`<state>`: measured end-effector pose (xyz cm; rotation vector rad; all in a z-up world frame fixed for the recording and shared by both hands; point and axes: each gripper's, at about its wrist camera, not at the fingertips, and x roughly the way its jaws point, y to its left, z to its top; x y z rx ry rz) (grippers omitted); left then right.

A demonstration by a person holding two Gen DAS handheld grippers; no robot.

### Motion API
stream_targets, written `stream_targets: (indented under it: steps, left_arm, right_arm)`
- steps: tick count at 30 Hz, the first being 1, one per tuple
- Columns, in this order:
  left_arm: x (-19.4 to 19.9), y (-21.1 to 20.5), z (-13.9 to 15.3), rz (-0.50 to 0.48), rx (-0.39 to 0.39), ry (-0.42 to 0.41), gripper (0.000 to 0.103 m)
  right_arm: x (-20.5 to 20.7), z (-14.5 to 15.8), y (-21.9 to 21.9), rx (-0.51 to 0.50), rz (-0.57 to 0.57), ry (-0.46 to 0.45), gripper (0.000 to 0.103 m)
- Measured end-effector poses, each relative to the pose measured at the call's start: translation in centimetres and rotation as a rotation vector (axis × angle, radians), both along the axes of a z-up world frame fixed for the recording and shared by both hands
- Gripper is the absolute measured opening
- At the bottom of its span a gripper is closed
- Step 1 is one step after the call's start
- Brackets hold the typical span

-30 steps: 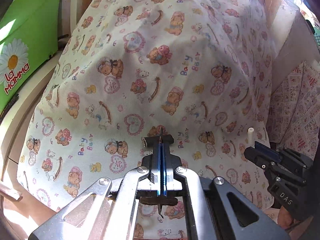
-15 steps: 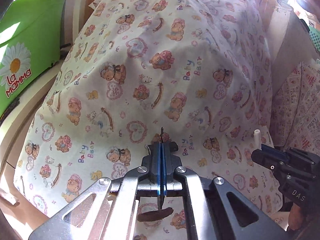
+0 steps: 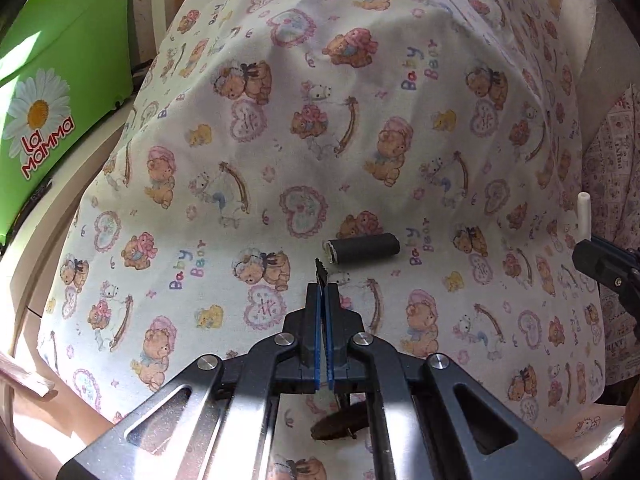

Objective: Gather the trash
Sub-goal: 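Lift the black handle piece with the left tool while the right tool holds the peg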

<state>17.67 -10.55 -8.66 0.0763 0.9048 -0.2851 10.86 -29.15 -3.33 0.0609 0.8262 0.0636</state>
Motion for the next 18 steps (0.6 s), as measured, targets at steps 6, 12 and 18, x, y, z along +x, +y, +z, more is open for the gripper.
stream_targets:
  steps: [6, 12, 18]
  left_arm:
    - [-0.2, 1.7, 1.6, 0.004, -0.129, -0.027, 0.001]
    - [-1.8, 1.3, 4.4, -0.038, -0.163, -0.123, 0.001]
    - [-0.4, 0.8, 2.2, -0.058, -0.135, -0.014, 0.002]
  right_arm:
    - [-0.1, 0.1, -0.1, -0.002, -0.005, 0.001, 0.019]
    - [0.0, 0.1, 0.0, -0.006, -0.006, 0.000, 0.019]
    - [0.2, -0.3, 0.5, -0.017, 0.004, 0.011, 0.019]
